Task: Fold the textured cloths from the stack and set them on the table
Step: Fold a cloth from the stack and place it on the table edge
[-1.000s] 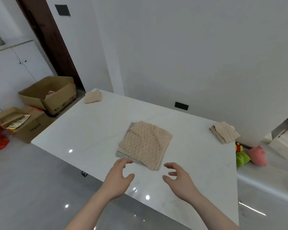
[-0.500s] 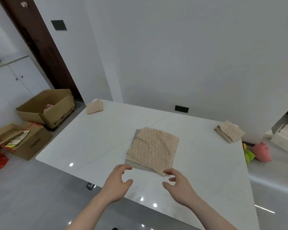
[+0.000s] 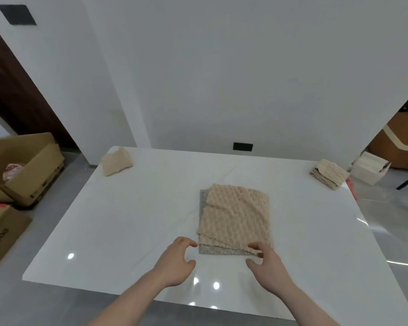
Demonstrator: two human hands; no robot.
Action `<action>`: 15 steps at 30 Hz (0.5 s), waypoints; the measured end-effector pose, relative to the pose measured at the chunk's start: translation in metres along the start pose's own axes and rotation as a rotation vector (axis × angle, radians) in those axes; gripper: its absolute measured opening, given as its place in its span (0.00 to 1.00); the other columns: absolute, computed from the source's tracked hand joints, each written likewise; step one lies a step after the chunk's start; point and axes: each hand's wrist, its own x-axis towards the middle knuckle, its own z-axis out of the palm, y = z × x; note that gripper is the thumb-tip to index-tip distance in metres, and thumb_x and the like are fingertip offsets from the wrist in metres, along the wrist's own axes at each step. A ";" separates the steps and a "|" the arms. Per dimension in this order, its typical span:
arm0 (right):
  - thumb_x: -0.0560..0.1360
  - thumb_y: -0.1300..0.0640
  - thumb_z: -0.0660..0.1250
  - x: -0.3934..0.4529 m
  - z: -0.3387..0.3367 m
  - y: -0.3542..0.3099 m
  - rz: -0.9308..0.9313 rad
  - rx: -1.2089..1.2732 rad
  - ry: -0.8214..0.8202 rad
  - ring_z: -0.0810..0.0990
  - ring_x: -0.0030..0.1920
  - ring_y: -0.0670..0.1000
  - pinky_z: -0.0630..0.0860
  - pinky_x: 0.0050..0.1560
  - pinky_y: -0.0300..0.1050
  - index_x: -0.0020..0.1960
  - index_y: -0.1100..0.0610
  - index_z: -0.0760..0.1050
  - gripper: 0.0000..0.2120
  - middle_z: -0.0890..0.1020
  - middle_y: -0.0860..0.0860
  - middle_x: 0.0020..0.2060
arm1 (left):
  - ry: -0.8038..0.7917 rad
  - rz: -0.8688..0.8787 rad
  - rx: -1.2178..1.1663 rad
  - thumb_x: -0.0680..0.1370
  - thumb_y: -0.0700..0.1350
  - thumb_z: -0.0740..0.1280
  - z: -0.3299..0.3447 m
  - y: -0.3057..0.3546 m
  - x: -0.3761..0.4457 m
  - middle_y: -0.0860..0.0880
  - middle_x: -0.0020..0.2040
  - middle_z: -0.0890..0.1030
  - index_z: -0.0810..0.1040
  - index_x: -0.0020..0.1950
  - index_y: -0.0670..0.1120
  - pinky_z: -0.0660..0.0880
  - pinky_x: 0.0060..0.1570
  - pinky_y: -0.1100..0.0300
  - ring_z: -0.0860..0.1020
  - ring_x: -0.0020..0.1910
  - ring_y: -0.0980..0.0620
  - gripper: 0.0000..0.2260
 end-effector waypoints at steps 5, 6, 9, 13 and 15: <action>0.77 0.55 0.69 0.018 0.012 0.001 0.024 -0.072 0.061 0.75 0.62 0.46 0.70 0.58 0.38 0.66 0.46 0.74 0.18 0.75 0.40 0.63 | -0.075 0.084 0.081 0.79 0.48 0.64 0.004 -0.010 0.048 0.56 0.72 0.67 0.70 0.73 0.53 0.69 0.67 0.61 0.71 0.68 0.55 0.21; 0.77 0.55 0.69 0.024 0.013 0.004 0.028 -0.091 0.075 0.75 0.63 0.46 0.70 0.57 0.38 0.66 0.46 0.74 0.18 0.75 0.41 0.63 | -0.077 0.101 0.098 0.80 0.48 0.64 0.007 -0.009 0.059 0.56 0.72 0.67 0.70 0.73 0.53 0.69 0.66 0.61 0.71 0.68 0.54 0.21; 0.76 0.57 0.70 0.048 0.018 0.020 0.025 -0.148 0.115 0.76 0.64 0.49 0.70 0.57 0.38 0.65 0.47 0.75 0.19 0.76 0.43 0.63 | -0.078 0.147 0.141 0.80 0.48 0.64 0.022 -0.011 0.093 0.55 0.72 0.67 0.69 0.74 0.52 0.70 0.66 0.60 0.71 0.67 0.54 0.22; 0.73 0.55 0.71 0.084 0.031 0.057 0.024 -0.195 0.142 0.74 0.66 0.51 0.73 0.65 0.44 0.64 0.46 0.75 0.20 0.75 0.42 0.64 | -0.036 0.218 0.198 0.77 0.44 0.64 0.048 -0.028 0.136 0.56 0.70 0.68 0.70 0.73 0.52 0.72 0.63 0.58 0.71 0.65 0.53 0.23; 0.72 0.51 0.71 0.101 0.040 0.078 0.013 -0.240 0.143 0.74 0.65 0.52 0.72 0.64 0.43 0.64 0.45 0.76 0.21 0.75 0.40 0.61 | 0.021 0.249 0.189 0.78 0.46 0.63 0.064 -0.042 0.154 0.59 0.68 0.68 0.70 0.72 0.54 0.73 0.62 0.60 0.70 0.64 0.54 0.21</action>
